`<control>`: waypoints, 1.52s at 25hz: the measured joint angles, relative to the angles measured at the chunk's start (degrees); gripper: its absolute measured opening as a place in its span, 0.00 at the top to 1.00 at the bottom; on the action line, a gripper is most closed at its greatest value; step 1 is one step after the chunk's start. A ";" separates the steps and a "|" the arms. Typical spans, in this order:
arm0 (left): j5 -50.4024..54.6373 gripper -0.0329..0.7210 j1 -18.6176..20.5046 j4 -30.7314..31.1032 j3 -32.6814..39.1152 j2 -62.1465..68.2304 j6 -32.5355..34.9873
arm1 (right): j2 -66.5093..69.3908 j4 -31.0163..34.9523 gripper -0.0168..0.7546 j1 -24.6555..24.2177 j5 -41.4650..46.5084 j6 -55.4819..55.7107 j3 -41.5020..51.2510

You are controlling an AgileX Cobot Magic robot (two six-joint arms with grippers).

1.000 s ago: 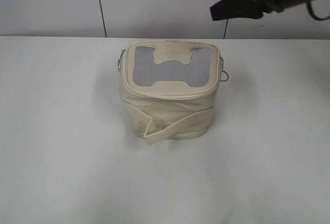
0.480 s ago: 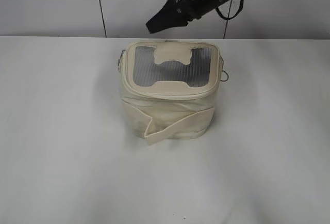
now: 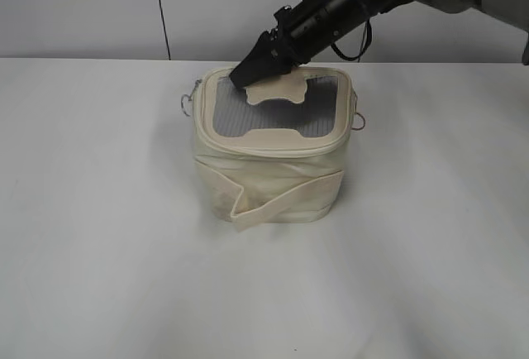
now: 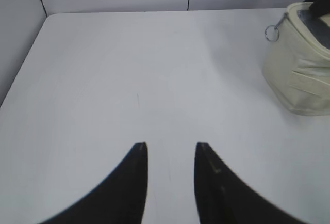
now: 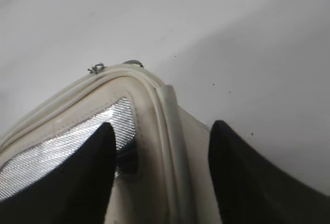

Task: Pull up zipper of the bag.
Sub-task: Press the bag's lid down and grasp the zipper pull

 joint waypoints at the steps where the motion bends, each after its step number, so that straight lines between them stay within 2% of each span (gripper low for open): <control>1: -0.09 0.64 0.00 0.00 0.00 0.37 0.08 | 0.04 0.07 0.53 0.00 0.28 0.00 0.00; 3: -0.92 0.64 0.00 0.00 -0.57 2.71 1.50 | 0.04 0.06 0.78 0.00 0.54 -0.07 -0.27; 4: -2.58 0.64 0.00 0.00 -1.17 4.79 2.77 | 0.07 -0.06 0.85 0.00 0.69 -0.07 -0.41; 5: -4.71 0.63 0.00 0.00 -1.62 6.87 4.63 | 0.07 -0.11 0.87 0.00 0.82 -0.07 -0.48; 9: -22.00 0.57 0.00 -6.89 -2.37 20.17 11.34 | 0.07 -0.37 0.87 0.00 0.90 -0.07 -0.81; 12: -33.25 0.53 0.00 -18.39 -2.64 35.31 20.52 | 0.07 -0.87 0.87 0.10 1.42 -0.07 -1.32; 15: -37.48 0.51 0.00 -35.66 -4.68 53.02 38.26 | 0.07 -1.17 0.87 0.12 1.67 -0.07 -1.72; 18: -36.71 0.44 0.00 -52.68 -9.88 67.35 61.59 | 0.11 -1.34 0.88 0.14 1.85 0.04 -1.91; 20: -35.24 0.39 0.00 -60.26 -14.51 75.56 73.49 | 0.11 -1.47 0.88 0.14 1.85 0.17 -2.02; 22: -32.33 0.35 0.00 -64.83 -18.47 83.68 80.87 | 0.11 -1.47 0.88 0.14 1.85 0.29 -2.02; 26: -27.87 0.31 -0.82 -66.91 -23.96 95.23 85.43 | 0.11 -1.47 0.88 0.14 1.91 0.55 -2.02; 28: -28.69 0.31 -3.00 -66.98 -24.63 98.14 85.89 | 0.11 -1.47 0.88 0.14 1.91 0.76 -2.04; 34: -39.33 0.31 -11.60 -67.47 -24.81 99.47 86.12 | 0.14 -1.53 0.88 0.14 1.91 1.23 -2.08; 38: -44.86 0.31 -14.25 -69.16 -25.10 99.88 86.16 | 0.18 -1.53 0.88 0.14 1.91 1.41 -2.08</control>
